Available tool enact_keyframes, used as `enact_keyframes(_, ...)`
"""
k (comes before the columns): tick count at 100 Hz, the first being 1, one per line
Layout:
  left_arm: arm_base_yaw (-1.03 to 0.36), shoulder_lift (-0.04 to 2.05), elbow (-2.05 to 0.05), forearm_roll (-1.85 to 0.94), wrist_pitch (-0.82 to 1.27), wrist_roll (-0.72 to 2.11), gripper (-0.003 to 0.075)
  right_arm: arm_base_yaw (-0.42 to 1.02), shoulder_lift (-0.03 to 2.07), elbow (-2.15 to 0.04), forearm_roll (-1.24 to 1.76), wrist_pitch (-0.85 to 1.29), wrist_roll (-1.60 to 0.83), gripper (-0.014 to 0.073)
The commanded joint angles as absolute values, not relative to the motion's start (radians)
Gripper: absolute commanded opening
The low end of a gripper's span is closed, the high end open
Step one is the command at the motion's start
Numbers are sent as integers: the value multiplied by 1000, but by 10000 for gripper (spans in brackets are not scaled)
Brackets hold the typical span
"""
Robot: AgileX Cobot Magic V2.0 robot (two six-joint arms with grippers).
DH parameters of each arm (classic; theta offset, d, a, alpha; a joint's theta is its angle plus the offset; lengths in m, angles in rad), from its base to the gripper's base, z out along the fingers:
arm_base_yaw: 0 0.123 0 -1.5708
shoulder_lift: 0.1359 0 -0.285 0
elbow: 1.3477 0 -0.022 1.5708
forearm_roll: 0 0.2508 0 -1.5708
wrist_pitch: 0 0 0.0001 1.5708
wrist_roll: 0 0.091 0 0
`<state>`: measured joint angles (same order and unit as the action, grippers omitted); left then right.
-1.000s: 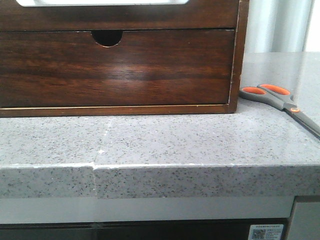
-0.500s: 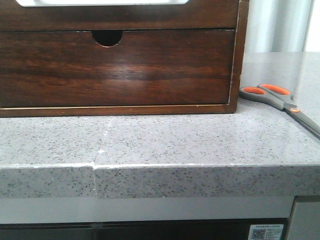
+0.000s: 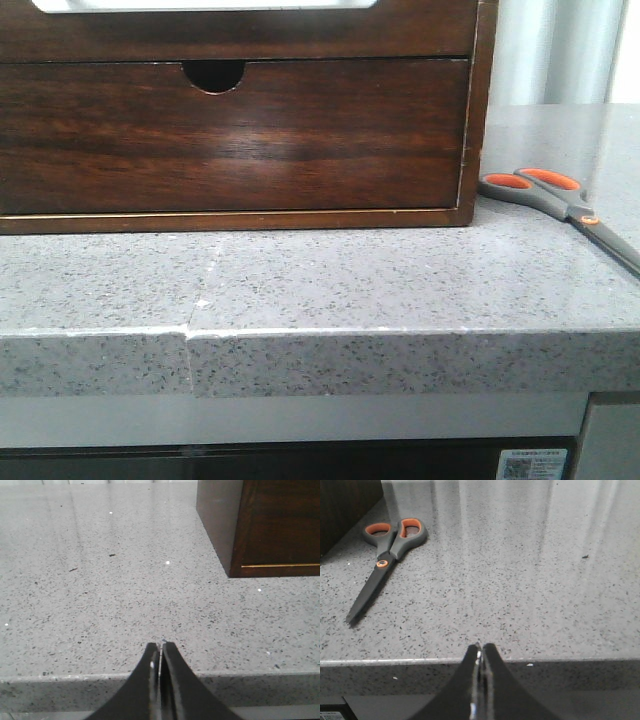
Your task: Put scissors in drawer with both arms
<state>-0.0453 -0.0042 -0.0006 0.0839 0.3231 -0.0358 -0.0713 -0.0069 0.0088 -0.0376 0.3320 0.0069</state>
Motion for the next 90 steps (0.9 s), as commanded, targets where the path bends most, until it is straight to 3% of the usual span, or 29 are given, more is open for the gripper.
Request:
enact_keyframes(1,-43,-34,19,94,247,-38,-22,-72,-29,39,-43,315,0,-50)
enact_keyframes(90,-43,-33,19,127,132,-38,-22,-72,-29,39,-43,163,0,-50)
